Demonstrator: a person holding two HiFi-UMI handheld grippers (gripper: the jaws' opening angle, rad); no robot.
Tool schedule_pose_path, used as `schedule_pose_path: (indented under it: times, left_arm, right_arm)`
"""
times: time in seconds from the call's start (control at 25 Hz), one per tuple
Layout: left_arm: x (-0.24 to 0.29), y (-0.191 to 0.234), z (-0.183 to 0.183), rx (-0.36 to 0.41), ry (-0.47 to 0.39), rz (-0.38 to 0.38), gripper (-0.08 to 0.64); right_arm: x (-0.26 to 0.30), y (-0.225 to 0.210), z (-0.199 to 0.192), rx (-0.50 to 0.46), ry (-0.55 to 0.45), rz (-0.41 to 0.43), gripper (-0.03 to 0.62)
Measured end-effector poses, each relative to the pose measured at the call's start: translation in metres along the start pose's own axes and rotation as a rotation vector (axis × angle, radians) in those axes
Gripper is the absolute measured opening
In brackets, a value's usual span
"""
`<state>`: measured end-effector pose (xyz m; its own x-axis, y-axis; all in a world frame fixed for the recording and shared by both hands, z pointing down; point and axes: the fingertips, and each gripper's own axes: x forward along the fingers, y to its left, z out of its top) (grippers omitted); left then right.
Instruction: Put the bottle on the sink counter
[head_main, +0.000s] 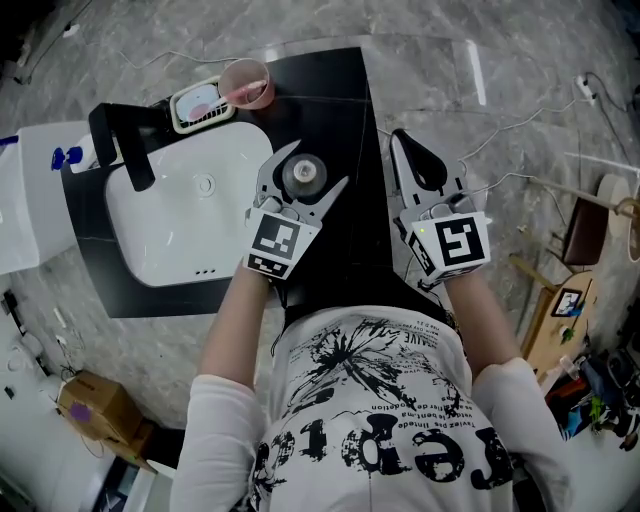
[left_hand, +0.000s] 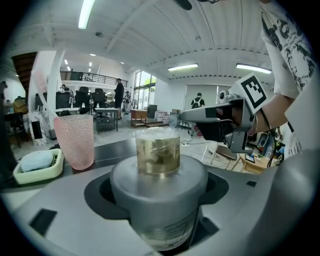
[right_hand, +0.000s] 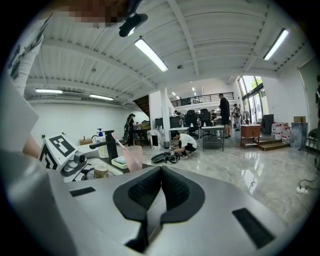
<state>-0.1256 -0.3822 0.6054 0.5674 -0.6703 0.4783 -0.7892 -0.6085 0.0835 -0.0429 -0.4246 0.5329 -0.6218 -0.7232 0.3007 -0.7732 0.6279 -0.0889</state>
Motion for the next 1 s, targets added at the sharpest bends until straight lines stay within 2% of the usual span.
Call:
schedule_pose_path:
  times: [0.16, 0.36, 0.48, 0.72, 1.0]
  left_arm:
    - [-0.010, -0.001, -0.008, -0.027, 0.003, 0.004, 0.350]
    - [-0.022, -0.013, -0.019, -0.003, 0.023, -0.009, 0.356]
    - [-0.031, -0.014, -0.015, -0.043, 0.004, -0.002, 0.364]
    - [-0.071, -0.022, 0.016, -0.017, -0.070, 0.009, 0.367]
    - [-0.135, -0.035, 0.077, 0.044, -0.204, 0.038, 0.350]
  right_arm:
    - [-0.004, 0.006, 0.001, -0.004, 0.000, 0.002, 0.015]
    - [-0.015, 0.022, 0.006, -0.015, -0.006, 0.010, 0.015]
    - [-0.023, 0.032, 0.010, -0.021, -0.006, 0.002, 0.015]
    - [-0.049, 0.059, 0.025, -0.029, -0.028, -0.027, 0.015]
    - [-0.086, 0.093, 0.052, -0.042, -0.065, -0.058, 0.015]
